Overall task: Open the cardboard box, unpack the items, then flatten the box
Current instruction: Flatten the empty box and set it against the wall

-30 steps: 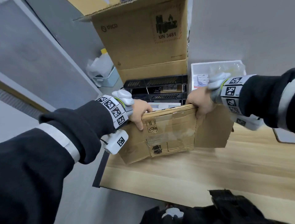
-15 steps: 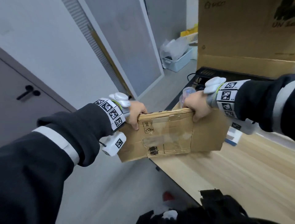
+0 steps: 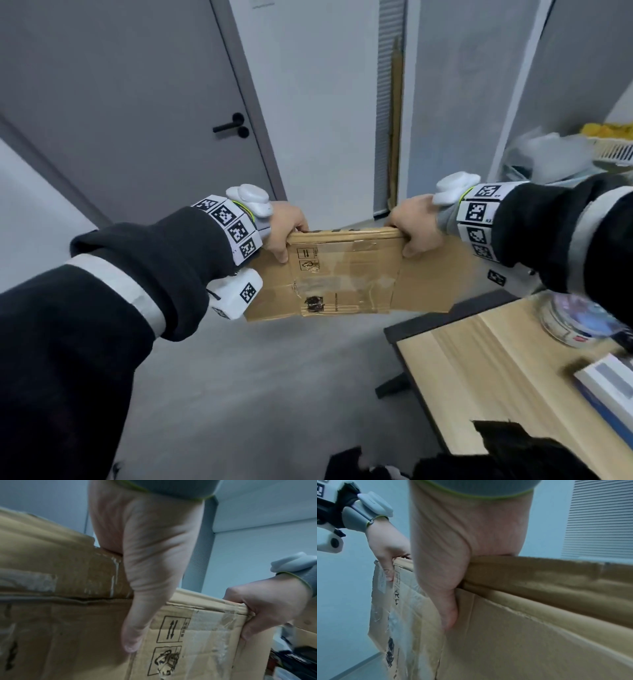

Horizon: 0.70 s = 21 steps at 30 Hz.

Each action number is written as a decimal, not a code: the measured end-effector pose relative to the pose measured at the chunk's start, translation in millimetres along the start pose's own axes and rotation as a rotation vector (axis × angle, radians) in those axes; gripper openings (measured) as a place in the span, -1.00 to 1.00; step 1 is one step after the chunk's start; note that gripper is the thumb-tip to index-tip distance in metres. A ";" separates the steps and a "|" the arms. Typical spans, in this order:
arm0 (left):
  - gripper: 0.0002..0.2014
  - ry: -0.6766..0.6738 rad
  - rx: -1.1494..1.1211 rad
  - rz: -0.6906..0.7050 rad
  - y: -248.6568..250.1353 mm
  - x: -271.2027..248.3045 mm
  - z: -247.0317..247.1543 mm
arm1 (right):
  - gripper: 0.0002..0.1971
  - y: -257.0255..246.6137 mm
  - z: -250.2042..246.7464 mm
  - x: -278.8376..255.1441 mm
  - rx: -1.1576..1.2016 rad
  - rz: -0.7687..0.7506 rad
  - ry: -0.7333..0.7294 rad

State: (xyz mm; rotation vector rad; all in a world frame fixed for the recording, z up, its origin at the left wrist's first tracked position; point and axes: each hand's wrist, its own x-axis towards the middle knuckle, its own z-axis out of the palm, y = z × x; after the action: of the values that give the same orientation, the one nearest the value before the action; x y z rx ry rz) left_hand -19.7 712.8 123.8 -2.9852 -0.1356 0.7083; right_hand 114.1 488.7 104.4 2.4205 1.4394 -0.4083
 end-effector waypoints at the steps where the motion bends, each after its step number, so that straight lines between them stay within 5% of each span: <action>1: -0.53 0.008 -0.031 -0.037 -23.0 -6.9 8.1 | -0.62 -12.8 -11.1 23.3 -0.015 -0.032 -0.003; 15: -0.58 0.036 -0.254 -0.469 -187.2 -134.5 84.1 | -0.75 -187.4 -120.7 176.0 -0.252 -0.449 0.098; 21: -0.55 -0.042 -0.393 -0.619 -220.1 -178.7 126.6 | -0.75 -257.3 -128.6 228.2 -0.336 -0.639 0.107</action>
State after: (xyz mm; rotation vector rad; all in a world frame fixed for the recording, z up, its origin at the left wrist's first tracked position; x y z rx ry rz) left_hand -251.0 919.3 110.0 -2.9757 -1.2644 0.7180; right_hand 3.2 838.8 106.8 1.7074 2.1220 -0.1463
